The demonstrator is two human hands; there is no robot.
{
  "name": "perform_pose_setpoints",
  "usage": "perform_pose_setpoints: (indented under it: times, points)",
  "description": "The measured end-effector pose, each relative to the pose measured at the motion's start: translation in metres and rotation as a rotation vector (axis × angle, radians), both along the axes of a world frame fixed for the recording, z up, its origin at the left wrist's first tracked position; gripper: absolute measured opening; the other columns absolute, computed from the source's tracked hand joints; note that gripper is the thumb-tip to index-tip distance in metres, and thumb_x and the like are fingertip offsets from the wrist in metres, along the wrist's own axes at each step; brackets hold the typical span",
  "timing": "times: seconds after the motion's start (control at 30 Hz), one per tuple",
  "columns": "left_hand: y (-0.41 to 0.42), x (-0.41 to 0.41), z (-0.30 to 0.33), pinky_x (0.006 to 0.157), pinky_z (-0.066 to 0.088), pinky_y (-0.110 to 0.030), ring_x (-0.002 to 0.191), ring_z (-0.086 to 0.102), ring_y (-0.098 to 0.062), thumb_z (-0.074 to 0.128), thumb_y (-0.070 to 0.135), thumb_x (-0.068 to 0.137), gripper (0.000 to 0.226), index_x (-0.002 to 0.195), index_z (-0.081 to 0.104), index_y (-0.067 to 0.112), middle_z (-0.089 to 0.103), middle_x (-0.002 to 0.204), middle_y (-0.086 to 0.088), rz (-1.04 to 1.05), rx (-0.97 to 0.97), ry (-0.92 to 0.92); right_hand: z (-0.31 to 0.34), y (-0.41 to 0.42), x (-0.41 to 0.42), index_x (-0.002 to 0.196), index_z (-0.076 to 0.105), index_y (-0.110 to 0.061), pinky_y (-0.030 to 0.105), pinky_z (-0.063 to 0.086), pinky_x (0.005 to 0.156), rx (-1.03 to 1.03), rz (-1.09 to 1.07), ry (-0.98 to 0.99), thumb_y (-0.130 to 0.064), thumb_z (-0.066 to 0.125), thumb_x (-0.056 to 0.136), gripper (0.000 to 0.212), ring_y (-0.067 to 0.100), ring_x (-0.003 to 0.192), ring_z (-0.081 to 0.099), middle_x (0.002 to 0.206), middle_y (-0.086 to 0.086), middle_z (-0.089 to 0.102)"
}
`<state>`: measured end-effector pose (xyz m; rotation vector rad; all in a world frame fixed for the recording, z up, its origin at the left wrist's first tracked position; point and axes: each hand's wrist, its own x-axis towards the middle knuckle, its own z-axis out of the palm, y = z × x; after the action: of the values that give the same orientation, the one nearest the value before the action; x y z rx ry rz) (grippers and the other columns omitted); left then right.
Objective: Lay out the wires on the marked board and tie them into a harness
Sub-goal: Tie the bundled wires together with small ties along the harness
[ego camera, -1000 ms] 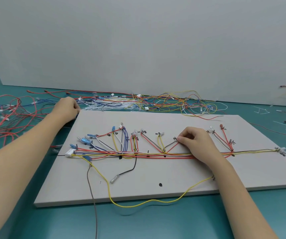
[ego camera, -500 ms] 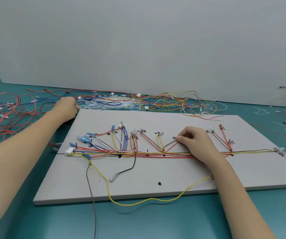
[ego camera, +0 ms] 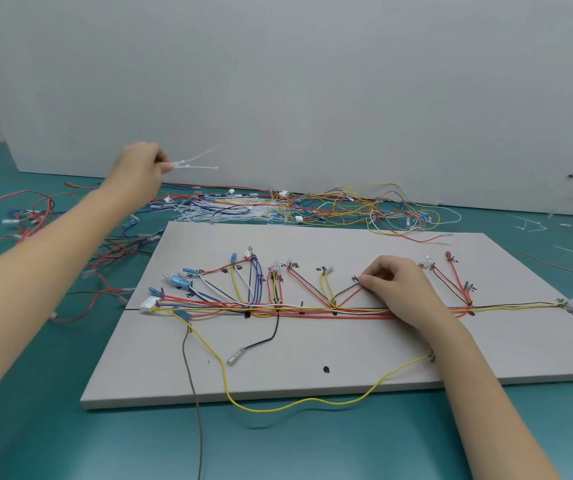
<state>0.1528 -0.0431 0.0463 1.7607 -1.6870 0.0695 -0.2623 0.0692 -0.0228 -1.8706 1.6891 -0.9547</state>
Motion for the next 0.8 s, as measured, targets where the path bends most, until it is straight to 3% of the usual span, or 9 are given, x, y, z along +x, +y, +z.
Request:
perform_pose_setpoints:
  times: [0.2,0.37,0.43,0.57,0.7,0.8]
  points:
    - [0.020,-0.067,-0.002,0.073,0.034,-0.029,0.085,0.050,-0.025,0.058,0.012,0.096,0.014,0.097,0.064,-0.001,0.058,0.092,-0.010,-0.246,-0.039,0.055,0.000,0.001,0.000,0.077,0.070,-0.015,0.026,0.044,0.066,0.002,0.001,0.010,-0.017,0.070,0.087,0.009,0.014,0.072,0.059,0.077,0.001,0.068]
    - [0.030,-0.119,-0.033,0.063,0.034,-0.023,0.070,0.049,-0.012,0.061,0.010,0.094,0.006,0.091,0.065,0.006,0.057,0.084,-0.001,-0.436,0.073,0.083,0.000,0.001,0.000,0.078,0.070,-0.015,0.026,0.045,0.066,0.006,-0.001,0.012,-0.018,0.071,0.086,0.009,0.015,0.072,0.059,0.077,0.001,0.068]
    - [0.030,-0.131,-0.048,0.062,0.036,-0.015,0.075,0.052,-0.015,0.061,0.009,0.093,0.006,0.092,0.065,0.005,0.059,0.087,-0.002,-0.486,0.133,0.072,0.000,0.001,-0.001,0.078,0.070,-0.016,0.027,0.045,0.067,0.006,-0.004,0.014,-0.018,0.071,0.086,0.009,0.016,0.074,0.060,0.078,0.001,0.068]
    - [0.027,-0.140,-0.061,0.073,0.039,-0.024,0.086,0.057,-0.017,0.061,0.012,0.093,0.008,0.095,0.068,0.009,0.065,0.094,-0.005,-0.540,0.187,0.023,0.001,0.001,-0.001,0.077,0.070,-0.016,0.025,0.043,0.064,0.003,0.005,0.011,-0.018,0.071,0.086,0.010,0.014,0.070,0.058,0.076,0.000,0.068]
    - [0.025,-0.137,-0.061,0.072,0.036,-0.025,0.083,0.054,-0.014,0.060,0.015,0.094,0.016,0.100,0.074,0.009,0.065,0.089,0.000,-0.534,0.138,-0.008,0.002,0.001,-0.001,0.075,0.069,-0.018,0.027,0.041,0.062,0.017,0.002,0.010,-0.020,0.071,0.086,0.011,0.013,0.067,0.055,0.075,0.004,0.066]
    - [0.023,-0.126,-0.058,0.076,0.039,-0.030,0.090,0.056,-0.020,0.056,0.019,0.097,0.023,0.102,0.074,0.006,0.063,0.093,-0.003,-0.486,0.124,0.043,0.002,0.001,-0.001,0.075,0.070,-0.018,0.027,0.039,0.061,0.023,0.010,0.016,-0.020,0.071,0.086,0.011,0.013,0.065,0.053,0.073,0.005,0.065]
